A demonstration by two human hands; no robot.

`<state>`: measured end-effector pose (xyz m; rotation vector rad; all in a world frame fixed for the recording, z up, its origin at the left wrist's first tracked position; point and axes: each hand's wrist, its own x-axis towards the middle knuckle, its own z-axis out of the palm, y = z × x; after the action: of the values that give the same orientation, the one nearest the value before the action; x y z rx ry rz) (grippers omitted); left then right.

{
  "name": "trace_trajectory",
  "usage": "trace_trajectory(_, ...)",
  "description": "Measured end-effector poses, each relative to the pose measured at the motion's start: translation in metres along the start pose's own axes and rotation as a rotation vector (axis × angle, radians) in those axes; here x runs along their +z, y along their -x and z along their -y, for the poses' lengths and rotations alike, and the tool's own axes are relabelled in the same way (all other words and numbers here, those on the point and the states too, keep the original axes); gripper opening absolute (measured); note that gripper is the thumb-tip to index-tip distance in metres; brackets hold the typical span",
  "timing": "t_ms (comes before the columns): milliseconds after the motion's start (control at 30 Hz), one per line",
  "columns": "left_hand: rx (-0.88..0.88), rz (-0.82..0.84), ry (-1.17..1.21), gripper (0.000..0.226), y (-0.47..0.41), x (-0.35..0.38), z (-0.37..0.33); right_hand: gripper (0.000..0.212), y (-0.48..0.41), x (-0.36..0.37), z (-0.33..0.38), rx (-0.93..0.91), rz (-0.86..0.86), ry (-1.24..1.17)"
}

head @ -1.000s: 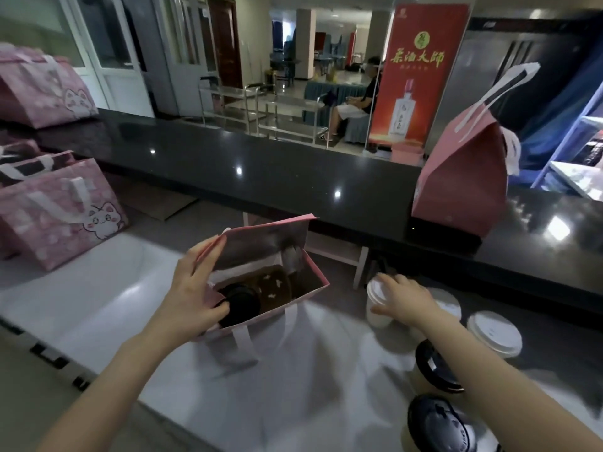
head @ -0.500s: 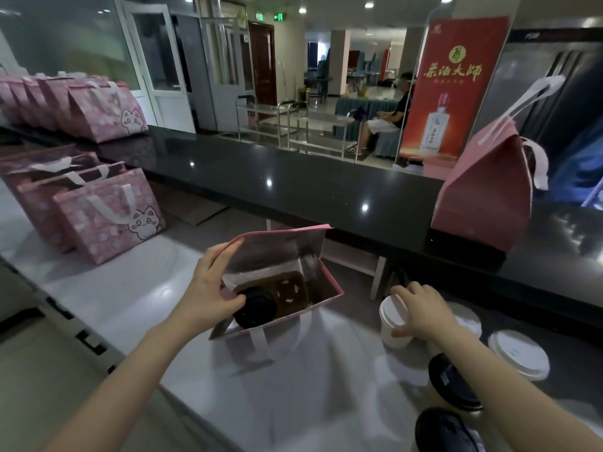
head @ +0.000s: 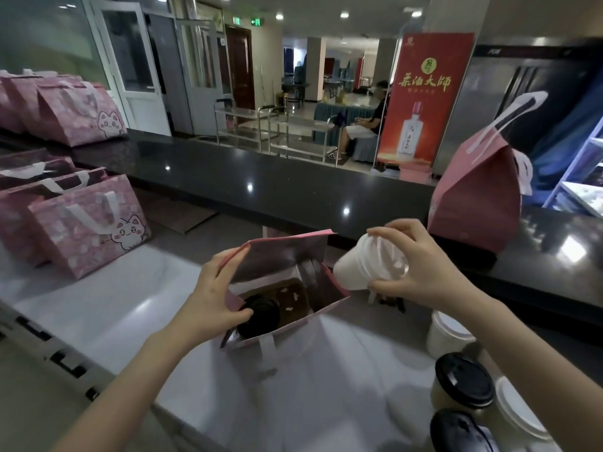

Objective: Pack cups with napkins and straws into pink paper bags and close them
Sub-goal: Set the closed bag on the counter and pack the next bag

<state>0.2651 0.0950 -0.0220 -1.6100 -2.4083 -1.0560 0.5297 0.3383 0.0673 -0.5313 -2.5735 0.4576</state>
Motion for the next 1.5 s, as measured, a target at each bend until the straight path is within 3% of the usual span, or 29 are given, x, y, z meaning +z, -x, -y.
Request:
trace_trajectory(300,0.011,0.024,0.049,0.107,-0.006,-0.001,0.01,0.078,-0.03,0.053,0.078,-0.15,0.159,0.12)
trace_trajectory(533,0.033,0.1,0.086,0.107,-0.018,-0.01,0.022,0.079,-0.065,0.121,0.075,-0.041,0.342,0.316)
trace_trajectory(667,0.048,0.146,0.108,0.108,-0.02,-0.016,0.028,0.084,-0.089,0.147,0.066,0.09,0.404,0.325)
trace_trajectory(1267,0.076,0.244,0.22,0.101,-0.049,-0.03,0.076,0.081,-0.124,0.215,0.043,0.171,0.514,0.341)
trace_trajectory(1500,0.089,0.234,0.232,0.099,-0.056,-0.025,0.088,0.086,-0.152,0.232,0.037,0.276,0.71,0.343)
